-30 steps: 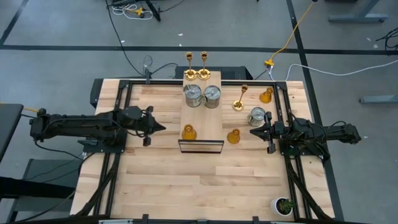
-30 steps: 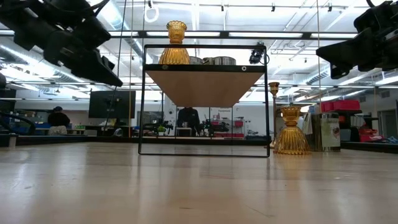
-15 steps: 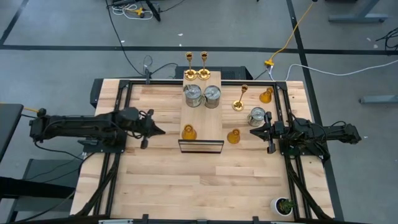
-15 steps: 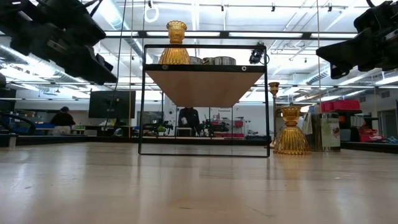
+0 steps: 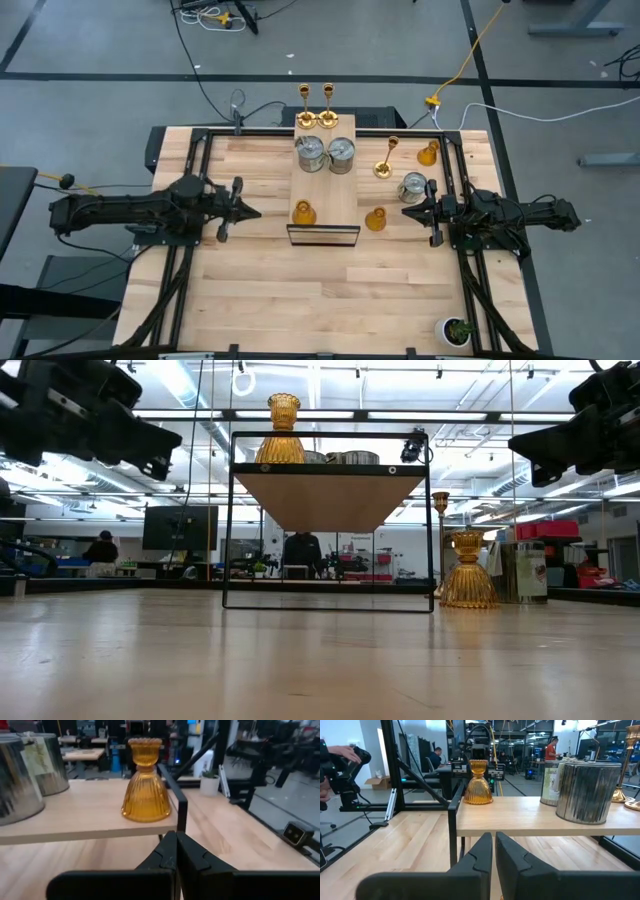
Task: Pick & Place candle stick holders
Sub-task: Put the gold candle holder aligned with the other candle holder on the shelf
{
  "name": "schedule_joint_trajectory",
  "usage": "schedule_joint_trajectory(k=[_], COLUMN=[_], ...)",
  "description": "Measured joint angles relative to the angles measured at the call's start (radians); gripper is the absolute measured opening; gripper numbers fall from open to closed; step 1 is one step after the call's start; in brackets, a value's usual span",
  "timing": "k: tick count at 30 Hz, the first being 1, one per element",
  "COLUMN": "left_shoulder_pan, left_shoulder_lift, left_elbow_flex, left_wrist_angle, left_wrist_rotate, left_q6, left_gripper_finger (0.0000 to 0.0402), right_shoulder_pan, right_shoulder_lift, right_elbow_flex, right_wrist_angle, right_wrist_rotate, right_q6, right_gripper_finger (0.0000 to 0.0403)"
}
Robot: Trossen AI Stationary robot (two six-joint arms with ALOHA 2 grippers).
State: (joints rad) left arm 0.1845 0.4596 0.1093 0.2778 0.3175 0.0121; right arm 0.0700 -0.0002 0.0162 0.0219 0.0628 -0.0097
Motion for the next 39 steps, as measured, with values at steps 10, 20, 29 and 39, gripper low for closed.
schedule_joint_trajectory(k=[10,20,29,39], left_shoulder_pan=[-0.081,-0.110,-0.109,-0.109], left_shoulder_lift=[-0.025,-0.077,-0.211,-0.361], left_elbow_flex=[-0.054,-0.100,-0.100,-0.101], left_wrist_angle=[0.023,0.054,-0.037,-0.197], left_wrist_rotate=[-0.026,-0.030,-0.033,-0.036], left_q6=[0.046,0.036,0.034,0.034], left_gripper_finger=[0.0004,0.0005,0.0005,0.0005], right_shoulder_pan=[0.000,0.000,0.000,0.000], right_shoulder_lift=[0.000,0.000,0.000,0.000], right_elbow_flex=[0.000,0.000,0.000,0.000], right_wrist_angle=[0.000,0.000,0.000,0.000], right_wrist_rotate=[0.000,0.000,0.000,0.000], right_q6=[0.000,0.000,0.000,0.000], right_gripper_finger=[0.0027,0.0027,0.0027,0.0027])
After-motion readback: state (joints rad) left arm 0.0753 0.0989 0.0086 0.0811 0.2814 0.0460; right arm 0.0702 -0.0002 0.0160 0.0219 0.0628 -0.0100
